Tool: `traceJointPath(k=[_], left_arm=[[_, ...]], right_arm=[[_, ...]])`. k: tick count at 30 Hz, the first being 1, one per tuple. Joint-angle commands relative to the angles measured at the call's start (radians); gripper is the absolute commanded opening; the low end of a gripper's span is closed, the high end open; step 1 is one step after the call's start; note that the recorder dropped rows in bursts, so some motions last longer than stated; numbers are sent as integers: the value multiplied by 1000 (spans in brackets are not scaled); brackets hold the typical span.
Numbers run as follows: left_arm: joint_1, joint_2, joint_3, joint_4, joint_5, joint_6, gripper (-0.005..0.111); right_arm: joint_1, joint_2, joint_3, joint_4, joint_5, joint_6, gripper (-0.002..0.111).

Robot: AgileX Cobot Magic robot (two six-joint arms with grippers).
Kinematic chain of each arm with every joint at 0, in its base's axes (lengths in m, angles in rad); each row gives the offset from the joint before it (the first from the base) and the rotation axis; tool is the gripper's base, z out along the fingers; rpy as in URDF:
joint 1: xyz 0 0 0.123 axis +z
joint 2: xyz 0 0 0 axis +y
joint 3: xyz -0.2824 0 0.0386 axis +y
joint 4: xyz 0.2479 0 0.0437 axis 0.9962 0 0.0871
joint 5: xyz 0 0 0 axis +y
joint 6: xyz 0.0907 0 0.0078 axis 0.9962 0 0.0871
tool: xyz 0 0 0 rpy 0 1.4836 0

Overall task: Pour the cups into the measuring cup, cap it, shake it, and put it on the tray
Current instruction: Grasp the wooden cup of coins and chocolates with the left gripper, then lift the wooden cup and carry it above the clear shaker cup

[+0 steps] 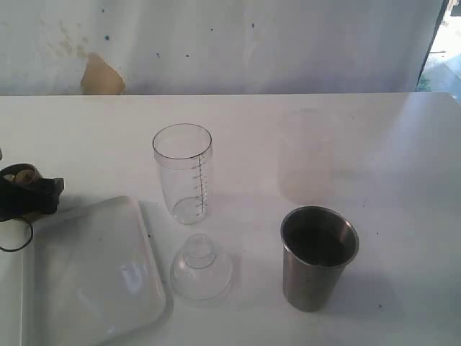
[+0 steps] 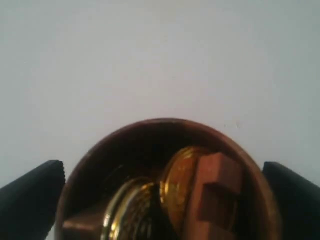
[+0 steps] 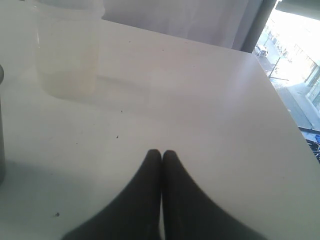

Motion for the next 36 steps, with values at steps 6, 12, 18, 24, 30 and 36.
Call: traceJointPath(k=[6,12,18,24,30,36], left_arm=[[-4,24,-5,-17,-14,5,102],[-4,68,-5,-36,-84,4,100],[-4,70,-5,-60,-130,6,58],[-4,70,-5,25,-121,15,0],[-4,25,-43,60,-123,-39,0],[-6,-120,-174,198,143,-140,0]], right_arm=[[-5,-4,-2,2,-3,-4,0],[-5,-4,-2,2,-3,-4,0],[-5,-4,-2,2,-3,-4,0],[-5,-4,-2,2,-3,-4,0],[-5,-4,-2,2,-3,-4,0],[-5,-4,-2,2,-3,-4,0]])
